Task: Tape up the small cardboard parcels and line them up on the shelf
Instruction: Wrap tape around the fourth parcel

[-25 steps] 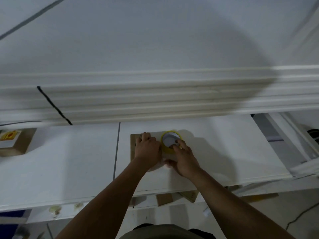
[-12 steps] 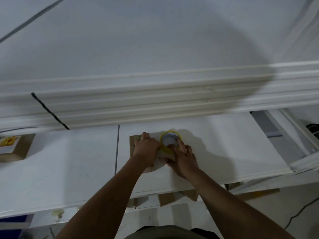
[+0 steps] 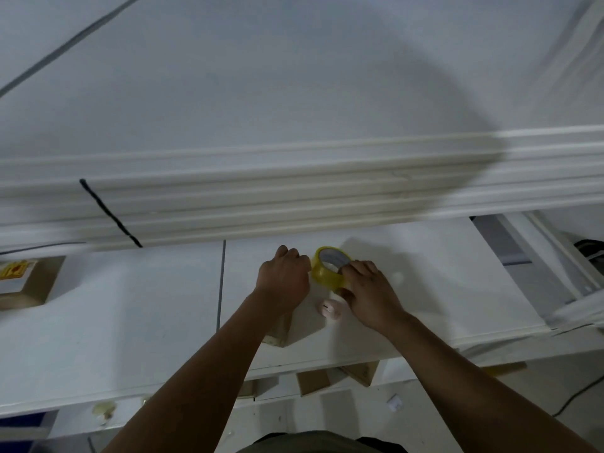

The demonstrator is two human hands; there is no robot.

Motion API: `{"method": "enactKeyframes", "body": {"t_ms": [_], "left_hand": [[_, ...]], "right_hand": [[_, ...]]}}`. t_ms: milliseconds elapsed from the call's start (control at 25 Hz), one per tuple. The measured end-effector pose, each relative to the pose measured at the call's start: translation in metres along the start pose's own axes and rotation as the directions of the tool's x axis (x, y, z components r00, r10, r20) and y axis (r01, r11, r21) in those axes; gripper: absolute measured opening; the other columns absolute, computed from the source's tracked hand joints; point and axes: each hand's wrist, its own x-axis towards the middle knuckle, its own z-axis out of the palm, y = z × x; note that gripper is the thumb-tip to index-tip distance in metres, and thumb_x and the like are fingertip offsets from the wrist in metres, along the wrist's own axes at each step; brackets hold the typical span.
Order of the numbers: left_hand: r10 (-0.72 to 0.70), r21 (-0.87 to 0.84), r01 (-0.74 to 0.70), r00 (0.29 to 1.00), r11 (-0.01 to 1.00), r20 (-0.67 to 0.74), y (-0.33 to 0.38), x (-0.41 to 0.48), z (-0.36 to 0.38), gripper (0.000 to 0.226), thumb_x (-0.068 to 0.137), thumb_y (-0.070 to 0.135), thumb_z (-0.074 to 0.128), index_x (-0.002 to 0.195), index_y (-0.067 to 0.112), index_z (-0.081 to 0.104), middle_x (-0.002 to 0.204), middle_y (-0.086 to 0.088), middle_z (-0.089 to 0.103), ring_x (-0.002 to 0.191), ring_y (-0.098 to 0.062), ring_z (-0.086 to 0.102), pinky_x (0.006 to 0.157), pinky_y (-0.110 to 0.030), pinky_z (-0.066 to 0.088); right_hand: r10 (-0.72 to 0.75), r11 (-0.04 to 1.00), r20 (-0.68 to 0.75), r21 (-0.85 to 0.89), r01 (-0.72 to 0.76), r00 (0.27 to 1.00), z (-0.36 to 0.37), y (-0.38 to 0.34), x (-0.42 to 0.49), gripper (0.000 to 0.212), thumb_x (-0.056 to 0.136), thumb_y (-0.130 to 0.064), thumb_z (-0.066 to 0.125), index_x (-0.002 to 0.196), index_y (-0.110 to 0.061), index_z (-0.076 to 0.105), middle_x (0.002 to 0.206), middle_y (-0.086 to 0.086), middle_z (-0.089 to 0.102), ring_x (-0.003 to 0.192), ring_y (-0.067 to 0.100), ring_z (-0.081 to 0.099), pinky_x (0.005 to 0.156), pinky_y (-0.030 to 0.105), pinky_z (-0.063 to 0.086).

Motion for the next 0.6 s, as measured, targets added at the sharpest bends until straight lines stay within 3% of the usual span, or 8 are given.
{"method": "enactKeyframes", "body": {"t_ms": [80,160,240,280,360,400,480,600], "left_hand": [[0.022,-0.115,-0.026,0.999,0.993,-0.039,-0.01,-0.006,-0.004,0.034,0.102,0.016,0.05,0.131,0.021,0.067,0.123,-0.005,0.064,0.124,-0.025,0.053,0.086,-0.039,0.054],[-0.03,-0.337,-0.013,0.992,0.941,-0.124,-0.027,-0.012,-0.018,0.029,0.102,0.014,0.059,0.129,0.018,0.07,0.115,-0.006,0.072,0.114,-0.025,0.063,0.09,-0.034,0.053],[-0.146,-0.559,0.046,0.98,0.828,-0.136,-0.046,-0.02,-0.038,0.022,0.101,0.015,0.067,0.122,0.02,0.073,0.1,0.003,0.077,0.098,-0.015,0.073,0.081,-0.018,0.052],[-0.158,-0.63,0.055,0.981,0.774,-0.109,-0.057,-0.026,-0.047,0.018,0.1,0.016,0.07,0.116,0.023,0.075,0.094,0.009,0.078,0.09,-0.008,0.074,0.076,-0.012,0.053],[-0.093,-0.685,0.037,0.995,0.727,-0.045,-0.075,-0.034,-0.062,0.016,0.098,0.013,0.072,0.099,0.028,0.078,0.081,0.01,0.078,0.077,-0.002,0.075,0.072,-0.011,0.056],[-0.069,-0.666,0.036,0.997,0.745,-0.023,-0.083,-0.037,-0.066,0.019,0.097,0.012,0.072,0.094,0.029,0.078,0.078,0.009,0.078,0.071,-0.001,0.074,0.067,-0.011,0.055],[-0.078,-0.572,0.08,0.997,0.816,0.028,-0.096,-0.039,-0.068,0.017,0.097,0.015,0.072,0.092,0.03,0.078,0.078,0.009,0.076,0.068,0.004,0.07,0.062,-0.007,0.047],[-0.099,-0.517,0.124,0.992,0.847,0.077,-0.11,-0.037,-0.053,0.015,0.098,0.008,0.071,0.099,0.02,0.08,0.087,0.015,0.073,0.072,0.016,0.064,0.062,-0.001,0.045]], "right_hand": [[-0.074,0.996,-0.097,-0.051,0.07,0.993,-0.023,-0.007,0.008,0.036,0.088,-0.04,0.077,0.115,-0.016,0.073,0.118,0.003,0.069,0.118,0.035,0.055,0.096,0.045,0.05],[-0.169,0.986,-0.137,-0.022,0.167,0.976,-0.049,-0.013,0.016,0.043,0.083,-0.045,0.084,0.113,-0.015,0.077,0.118,0.005,0.072,0.125,0.034,0.057,0.106,0.045,0.047],[-0.222,0.953,-0.028,0.205,0.223,0.975,-0.072,-0.024,0.019,0.037,0.085,-0.049,0.081,0.104,-0.018,0.076,0.11,0.002,0.074,0.118,0.023,0.065,0.115,0.041,0.042],[-0.235,0.91,0.08,0.368,0.19,0.969,-0.081,-0.031,0.019,0.029,0.09,-0.053,0.074,0.096,-0.025,0.071,0.097,-0.005,0.072,0.102,0.014,0.067,0.107,0.035,0.046],[-0.198,0.833,0.162,0.547,0.08,0.967,-0.085,-0.044,0.018,0.035,0.094,-0.061,0.06,0.077,-0.031,0.058,0.07,-0.01,0.055,0.068,0.004,0.055,0.071,0.026,0.044],[-0.133,0.835,0.149,0.55,0.03,0.98,-0.081,-0.049,0.019,0.042,0.092,-0.065,0.057,0.069,-0.03,0.053,0.061,-0.009,0.048,0.059,0.002,0.047,0.061,0.025,0.037],[0.024,0.874,0.17,0.475,-0.103,0.985,-0.069,-0.055,0.021,0.062,0.083,-0.075,0.057,0.055,-0.023,0.04,0.047,-0.007,0.034,0.046,0.004,0.038,0.054,0.025,0.032],[0.245,0.876,0.34,0.323,-0.357,0.908,-0.045,-0.063,0.029,0.074,0.076,-0.08,0.069,0.046,-0.021,0.037,0.032,-0.007,0.031,0.032,0.006,0.041,0.051,0.025,0.037]]}}
